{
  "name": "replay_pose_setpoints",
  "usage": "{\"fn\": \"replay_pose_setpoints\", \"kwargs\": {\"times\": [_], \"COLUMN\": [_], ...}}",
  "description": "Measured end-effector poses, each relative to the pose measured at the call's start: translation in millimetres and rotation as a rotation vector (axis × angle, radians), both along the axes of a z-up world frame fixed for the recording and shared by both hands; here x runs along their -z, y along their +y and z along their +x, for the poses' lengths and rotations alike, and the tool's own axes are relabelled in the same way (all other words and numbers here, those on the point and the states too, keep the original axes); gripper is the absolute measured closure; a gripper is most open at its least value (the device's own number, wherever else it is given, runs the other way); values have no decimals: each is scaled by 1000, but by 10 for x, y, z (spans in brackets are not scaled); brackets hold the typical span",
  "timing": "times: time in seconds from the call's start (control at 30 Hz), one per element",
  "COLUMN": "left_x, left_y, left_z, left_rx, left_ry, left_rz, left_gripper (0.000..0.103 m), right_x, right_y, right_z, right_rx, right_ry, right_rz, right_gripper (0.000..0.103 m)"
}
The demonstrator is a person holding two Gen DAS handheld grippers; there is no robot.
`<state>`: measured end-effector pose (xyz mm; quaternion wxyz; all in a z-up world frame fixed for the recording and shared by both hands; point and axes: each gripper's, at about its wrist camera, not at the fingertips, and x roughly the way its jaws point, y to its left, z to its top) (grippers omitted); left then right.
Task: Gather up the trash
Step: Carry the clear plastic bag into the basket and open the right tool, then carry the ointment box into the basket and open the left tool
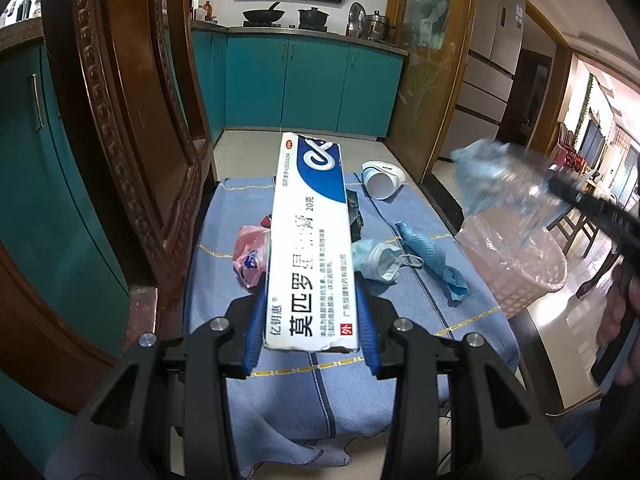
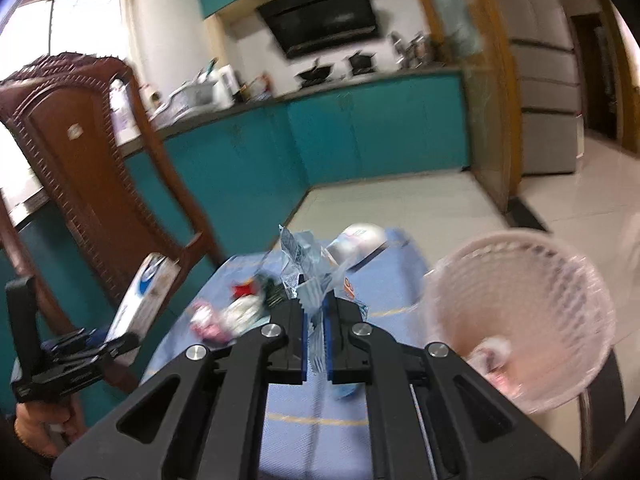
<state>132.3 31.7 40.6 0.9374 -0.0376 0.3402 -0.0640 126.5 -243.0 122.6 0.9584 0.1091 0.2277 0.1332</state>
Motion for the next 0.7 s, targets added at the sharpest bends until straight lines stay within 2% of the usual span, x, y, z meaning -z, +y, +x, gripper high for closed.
{"fn": "replay_pose_setpoints", "kwargs": {"times": [0.17, 0.27, 0.33, 0.4, 0.43, 0.47, 0.5, 0.57, 0.63, 0.7], "left_x": [19, 33, 33, 50, 61, 79, 98, 143, 183, 221], "left_y": [-5, -24, -50, -84, -101, -123, -144, -204, -291, -440], "left_z": [13, 23, 27, 36, 42, 49, 54, 67, 77, 95], "left_rx": [-1, 1, 3, 6, 7, 7, 9, 20, 38, 77], "left_ry": [8, 12, 12, 17, 19, 23, 27, 39, 47, 59], "left_rz": [5, 8, 11, 14, 17, 20, 21, 25, 28, 20], "left_gripper": [63, 63, 63, 63, 63, 63, 63, 63, 63, 63], "right_x": [-32, 114, 230, 363, 395, 386, 319, 155, -12, -99], "right_y": [-571, -944, -1092, -1175, -1193, -1199, -1225, -1258, -1281, -1343], "right_z": [68, 201, 329, 443, 468, 452, 375, 193, -34, -213], "right_rx": [189, 291, 317, 341, 351, 363, 389, 422, 473, 535], "right_ry": [-15, 37, 97, 159, 179, 173, 130, 29, -97, -187], "right_rz": [-11, 3, 9, -3, 2, 17, 52, 101, 135, 153], "right_gripper": [96, 96, 93, 77, 55, 43, 36, 12, 5, 3]}}
